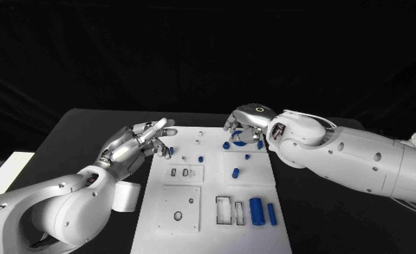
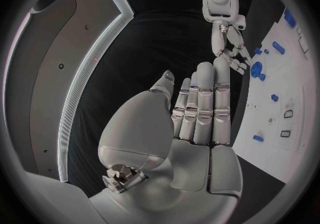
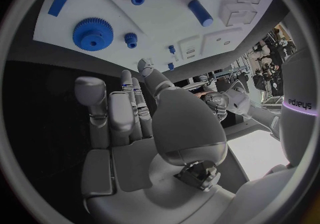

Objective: Assemble the parts on the task board

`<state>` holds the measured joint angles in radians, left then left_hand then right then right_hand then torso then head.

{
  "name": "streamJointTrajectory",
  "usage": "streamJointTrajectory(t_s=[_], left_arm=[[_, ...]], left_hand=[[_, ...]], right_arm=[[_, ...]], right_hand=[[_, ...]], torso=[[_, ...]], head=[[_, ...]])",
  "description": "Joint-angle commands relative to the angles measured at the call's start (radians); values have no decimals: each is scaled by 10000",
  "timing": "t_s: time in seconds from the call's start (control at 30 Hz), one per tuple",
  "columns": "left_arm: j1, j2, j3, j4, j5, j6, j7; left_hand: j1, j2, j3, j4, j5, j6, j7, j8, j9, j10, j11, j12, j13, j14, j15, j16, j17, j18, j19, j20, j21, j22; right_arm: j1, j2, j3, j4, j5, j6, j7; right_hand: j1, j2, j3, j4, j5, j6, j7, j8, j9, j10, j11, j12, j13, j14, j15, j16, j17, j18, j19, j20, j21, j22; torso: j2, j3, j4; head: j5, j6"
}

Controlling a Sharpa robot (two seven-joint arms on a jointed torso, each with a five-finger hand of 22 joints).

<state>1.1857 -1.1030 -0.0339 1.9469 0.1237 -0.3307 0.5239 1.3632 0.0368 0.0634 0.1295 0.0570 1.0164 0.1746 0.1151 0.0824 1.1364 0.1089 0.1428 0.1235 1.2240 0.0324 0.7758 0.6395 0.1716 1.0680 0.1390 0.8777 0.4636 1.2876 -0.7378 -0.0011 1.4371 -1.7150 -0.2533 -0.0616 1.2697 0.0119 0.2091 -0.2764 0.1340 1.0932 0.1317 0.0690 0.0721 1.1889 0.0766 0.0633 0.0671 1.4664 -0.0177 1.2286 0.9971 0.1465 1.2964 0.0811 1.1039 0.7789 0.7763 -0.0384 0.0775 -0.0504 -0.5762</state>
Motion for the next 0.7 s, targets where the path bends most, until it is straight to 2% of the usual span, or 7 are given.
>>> streamJointTrajectory(t_s=[0.03, 0.43, 0.7], left_arm=[[43, -23, 8, 82, -103, 309, -31], [116, -95, 9, 186, -103, 278, -70], [162, -149, 10, 227, -103, 254, -86]], left_hand=[[-85, -49, -39, -11, 14, -23, 79, -59, -10, -38, 33, -69, 13, -81, 14, 53, 14, 104, -70, -20, 25, 13], [-113, -65, -60, -9, 13, -40, 97, -83, -17, -63, 49, -91, 15, -113, 28, 57, 34, 104, -109, -6, 47, 28], [-121, -69, -67, -10, 13, -50, 104, -95, -20, -75, 56, -100, 16, -126, 34, 58, 42, 105, -126, 0, 56, 34]], right_arm=[[13, 42, 15, -38, -838, 165, -587], [5, 268, 21, -212, -931, 763, -592], [-19, 389, 20, -341, -948, 1049, -612]], right_hand=[[-105, -39, 100, -1, -98, -25, 33, -52, 11, -148, 12, -32, -22, 279, 75, 70, 22, -101, -69, 61, 95, 45], [-135, -142, 246, 47, -196, -139, 47, -66, -1, -541, 80, -39, -45, 234, 131, 131, 42, -87, -194, 123, 181, 69], [-131, -134, 281, 69, -219, -163, 38, -67, -4, -597, 86, -33, -46, 230, 140, 152, 61, -85, -213, 135, 203, 85]], torso=[[150, 15, 41], [341, 56, 66], [471, 66, 126]], head=[[-50, 22], [-55, 17], [-92, -2]])
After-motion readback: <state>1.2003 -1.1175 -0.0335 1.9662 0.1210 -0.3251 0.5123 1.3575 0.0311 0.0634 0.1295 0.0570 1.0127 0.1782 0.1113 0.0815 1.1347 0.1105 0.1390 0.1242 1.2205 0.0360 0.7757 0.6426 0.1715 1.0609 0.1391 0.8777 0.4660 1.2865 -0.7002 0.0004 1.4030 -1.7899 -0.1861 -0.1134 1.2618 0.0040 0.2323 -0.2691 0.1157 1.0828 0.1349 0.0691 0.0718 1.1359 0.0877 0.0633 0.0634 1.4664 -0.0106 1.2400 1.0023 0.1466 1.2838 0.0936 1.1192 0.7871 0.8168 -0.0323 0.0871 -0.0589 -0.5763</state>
